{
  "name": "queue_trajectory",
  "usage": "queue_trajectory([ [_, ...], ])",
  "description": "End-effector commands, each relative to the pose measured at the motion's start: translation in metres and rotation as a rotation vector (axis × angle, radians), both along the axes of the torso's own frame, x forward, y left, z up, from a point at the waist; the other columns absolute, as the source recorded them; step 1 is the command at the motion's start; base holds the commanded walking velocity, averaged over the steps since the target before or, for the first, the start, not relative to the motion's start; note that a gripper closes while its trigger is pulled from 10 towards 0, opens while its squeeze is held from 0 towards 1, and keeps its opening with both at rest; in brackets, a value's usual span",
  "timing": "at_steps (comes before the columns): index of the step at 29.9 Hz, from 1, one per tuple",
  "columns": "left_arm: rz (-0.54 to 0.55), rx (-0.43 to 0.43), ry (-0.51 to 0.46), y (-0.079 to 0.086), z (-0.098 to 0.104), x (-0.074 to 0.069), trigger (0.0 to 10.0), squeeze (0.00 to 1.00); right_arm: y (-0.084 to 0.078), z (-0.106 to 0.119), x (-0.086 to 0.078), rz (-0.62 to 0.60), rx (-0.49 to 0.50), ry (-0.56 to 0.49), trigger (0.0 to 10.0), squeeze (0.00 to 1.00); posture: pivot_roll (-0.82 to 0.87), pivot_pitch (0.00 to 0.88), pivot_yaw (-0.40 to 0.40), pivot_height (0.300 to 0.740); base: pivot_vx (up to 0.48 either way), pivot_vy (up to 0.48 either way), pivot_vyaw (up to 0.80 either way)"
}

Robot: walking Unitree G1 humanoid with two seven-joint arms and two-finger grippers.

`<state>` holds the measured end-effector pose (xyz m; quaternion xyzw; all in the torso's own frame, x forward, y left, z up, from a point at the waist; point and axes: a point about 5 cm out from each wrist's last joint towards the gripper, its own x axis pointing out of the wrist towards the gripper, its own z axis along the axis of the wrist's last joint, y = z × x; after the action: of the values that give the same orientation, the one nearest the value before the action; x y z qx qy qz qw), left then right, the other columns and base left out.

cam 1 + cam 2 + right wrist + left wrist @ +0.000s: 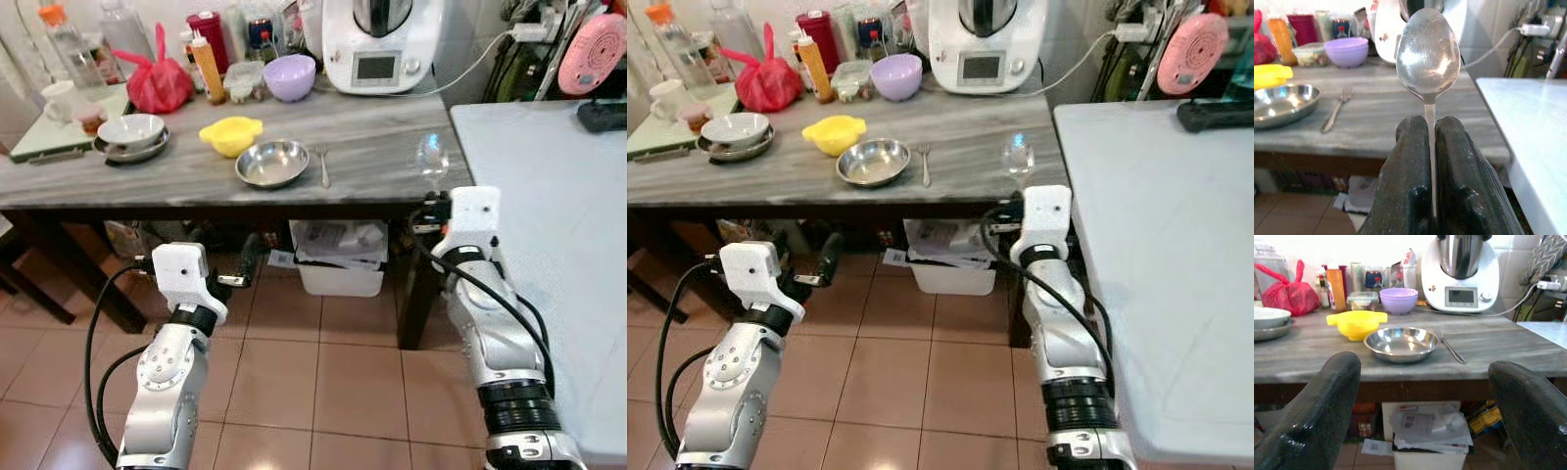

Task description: Setting the table

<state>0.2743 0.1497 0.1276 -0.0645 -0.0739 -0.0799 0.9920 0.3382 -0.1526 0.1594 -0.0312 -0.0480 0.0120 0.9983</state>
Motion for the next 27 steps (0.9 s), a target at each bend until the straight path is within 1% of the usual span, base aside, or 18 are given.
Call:
queue_trajectory([
  [1,0.024,0.012,-0.001,0.0103,0.0018,-0.0002,10.0,0.0,0.0156,0.0059,0.001,0.047,0.011,-0.018,10.0,0.0,-0.1,0.068,0.097,0.74,0.337,0.0,0.0],
  [7,0.02,0.012,-0.001,0.0097,0.0017,-0.0004,10.0,0.0,0.0155,0.0055,0.0006,0.048,0.011,-0.016,10.0,0.0,-0.1,0.069,0.098,0.74,0.336,0.0,0.0],
  [27,0.007,0.01,0.0,0.0083,0.0017,-0.0011,10.0,0.0,0.0172,0.0034,-0.0014,0.057,0.001,-0.013,10.0,0.0,-0.1,0.069,0.099,0.74,0.474,0.0,0.0],
])
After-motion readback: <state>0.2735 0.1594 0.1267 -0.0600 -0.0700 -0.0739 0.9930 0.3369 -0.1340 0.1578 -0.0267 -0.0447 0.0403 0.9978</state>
